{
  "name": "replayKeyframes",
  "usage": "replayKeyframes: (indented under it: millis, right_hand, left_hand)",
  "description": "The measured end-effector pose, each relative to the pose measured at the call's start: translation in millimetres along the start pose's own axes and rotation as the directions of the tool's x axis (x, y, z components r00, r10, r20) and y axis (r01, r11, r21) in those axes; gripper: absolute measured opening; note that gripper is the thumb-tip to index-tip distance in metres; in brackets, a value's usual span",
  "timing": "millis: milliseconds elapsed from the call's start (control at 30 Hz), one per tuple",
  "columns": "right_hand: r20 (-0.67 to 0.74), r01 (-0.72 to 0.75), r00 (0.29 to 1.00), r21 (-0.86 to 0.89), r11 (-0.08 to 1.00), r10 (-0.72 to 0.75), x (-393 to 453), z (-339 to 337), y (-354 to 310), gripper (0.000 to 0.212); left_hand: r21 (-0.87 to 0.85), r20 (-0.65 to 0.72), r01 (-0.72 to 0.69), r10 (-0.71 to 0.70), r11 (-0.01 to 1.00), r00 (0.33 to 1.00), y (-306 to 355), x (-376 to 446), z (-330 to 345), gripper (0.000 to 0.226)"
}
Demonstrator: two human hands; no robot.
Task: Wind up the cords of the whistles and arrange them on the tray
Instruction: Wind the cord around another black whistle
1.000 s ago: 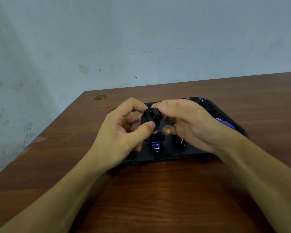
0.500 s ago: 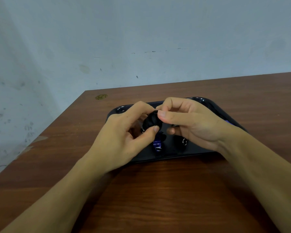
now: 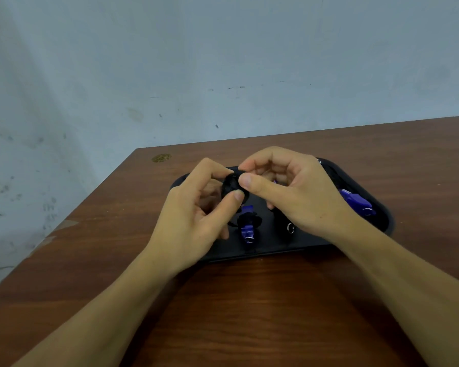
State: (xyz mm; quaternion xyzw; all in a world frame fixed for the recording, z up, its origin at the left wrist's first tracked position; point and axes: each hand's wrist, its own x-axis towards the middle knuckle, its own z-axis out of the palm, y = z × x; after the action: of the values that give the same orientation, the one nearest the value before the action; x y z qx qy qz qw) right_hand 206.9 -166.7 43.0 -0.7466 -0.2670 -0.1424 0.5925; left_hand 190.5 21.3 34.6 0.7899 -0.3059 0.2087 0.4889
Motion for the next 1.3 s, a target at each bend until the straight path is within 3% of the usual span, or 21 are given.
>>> replayKeyframes:
  millis: [200, 533, 700, 867, 967, 1100, 1200, 1300]
  right_hand:
    - [-0.070, 0.137, 0.987, -0.098, 0.986, -0.144, -0.7, 0.3, -1.0, 0.011]
    - [-0.091, 0.186, 0.977, -0.080, 0.979, -0.193, -0.1, 3.3, -1.5, 0.011]
    - [-0.105, 0.226, 0.964, -0.153, 0.962, -0.243, -2.7, 5.9, -6.9, 0.011]
    - [-0.097, 0.172, 0.978, -0.115, 0.978, -0.184, -3.0, 8.3, -7.7, 0.015]
    - [-0.053, 0.210, 0.972, -0.243, 0.947, -0.230, -3.8, 6.0, -8.4, 0.013]
    - [0.027, 0.336, 0.931, -0.451, 0.827, -0.363, -2.8, 7.9, -8.4, 0.008]
    - [0.007, 0.309, 0.942, -0.409, 0.859, -0.336, -2.1, 8.2, -5.1, 0.006]
    - [0.010, 0.258, 0.965, -0.238, 0.936, -0.263, -4.9, 8.0, -3.3, 0.011]
  left_hand:
    - [-0.072, -0.021, -0.007, 0.006, 0.997, 1.000, 1.7, 0.7, 0.2, 0.018]
    - [-0.114, 0.034, -0.005, 0.009, 0.993, 0.999, -3.3, 0.1, -0.7, 0.017]
    - [-0.116, 0.050, -0.013, 0.019, 0.993, 0.999, -1.7, 0.0, -1.1, 0.019]
    - [-0.085, 0.069, 0.021, -0.015, 0.996, 0.998, -0.1, -0.2, -2.2, 0.022]
    - [-0.084, 0.106, 0.027, -0.018, 0.996, 0.994, -3.1, 1.1, -3.2, 0.024]
    - [-0.155, 0.123, 0.071, -0.052, 0.985, 0.991, -7.0, 2.2, -2.7, 0.007]
    - [-0.183, 0.117, 0.079, -0.058, 0.980, 0.991, -5.7, 2.6, -1.3, 0.009]
    - [-0.233, 0.100, 0.069, -0.047, 0.970, 0.994, -4.6, 3.5, -0.8, 0.011]
